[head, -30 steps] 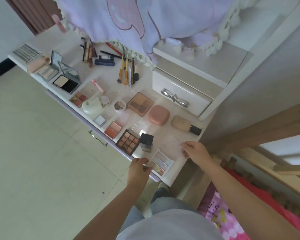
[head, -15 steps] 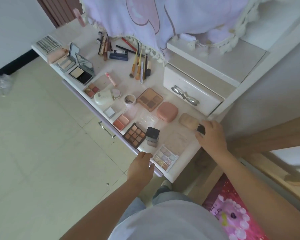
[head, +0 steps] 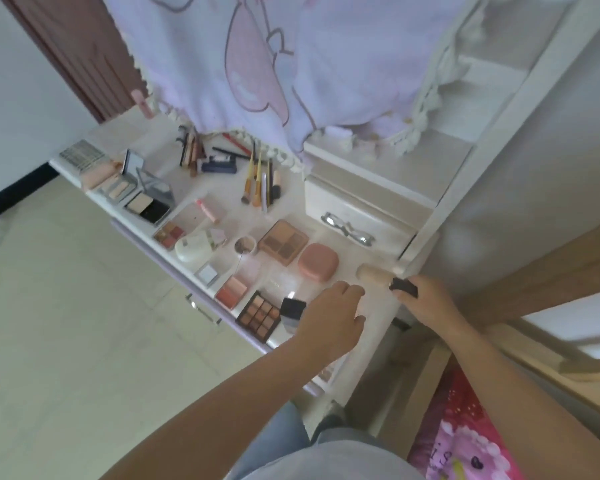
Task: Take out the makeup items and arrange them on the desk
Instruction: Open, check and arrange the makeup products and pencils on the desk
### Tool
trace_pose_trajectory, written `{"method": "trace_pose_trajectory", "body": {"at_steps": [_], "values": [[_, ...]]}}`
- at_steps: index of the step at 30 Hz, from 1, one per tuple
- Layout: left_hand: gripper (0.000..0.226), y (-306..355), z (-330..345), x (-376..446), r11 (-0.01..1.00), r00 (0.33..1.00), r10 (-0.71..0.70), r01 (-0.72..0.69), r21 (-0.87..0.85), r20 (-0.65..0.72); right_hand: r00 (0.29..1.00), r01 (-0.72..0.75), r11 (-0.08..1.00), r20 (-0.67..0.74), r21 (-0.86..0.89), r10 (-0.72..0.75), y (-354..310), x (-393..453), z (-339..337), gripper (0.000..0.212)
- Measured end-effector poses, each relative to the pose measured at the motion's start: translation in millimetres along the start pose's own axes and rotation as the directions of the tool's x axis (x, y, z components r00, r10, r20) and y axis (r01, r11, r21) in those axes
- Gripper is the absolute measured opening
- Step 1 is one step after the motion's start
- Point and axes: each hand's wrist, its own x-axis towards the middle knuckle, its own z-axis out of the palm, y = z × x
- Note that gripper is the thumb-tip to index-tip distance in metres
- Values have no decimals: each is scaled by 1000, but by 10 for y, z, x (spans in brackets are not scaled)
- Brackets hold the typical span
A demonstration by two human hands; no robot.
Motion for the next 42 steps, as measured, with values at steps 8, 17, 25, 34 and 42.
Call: {"method": "trace_pose_trajectory", "body": {"at_steps": [8, 17, 25, 34, 42], "values": [[63, 21, -618, 542, 954, 967, 256, -255, 156, 13, 995, 89, 968, -59, 236, -77, -574, -574, -739, 20], [39, -5, -975, 569, 871, 886, 445, -462, 166, 129, 915, 226, 926, -393, 303, -94, -987, -699, -734, 11], [20, -14, -1202, 524, 834, 807, 545, -550, -47, 227, 858, 284, 833, -514, 475, 1, -1075, -764, -748, 24], [14, -4, -1302, 451, 836, 788, 487, -294, -464, 377, 902, 364, 797, -394, 482, -174, -1059, -862, -814, 20], [29, -13, -1321, 387, 657, 892, 383, -79, -750, 241, 879, 446, 859, -306, 252, -367, -1149, -898, -1126, 15]]}}
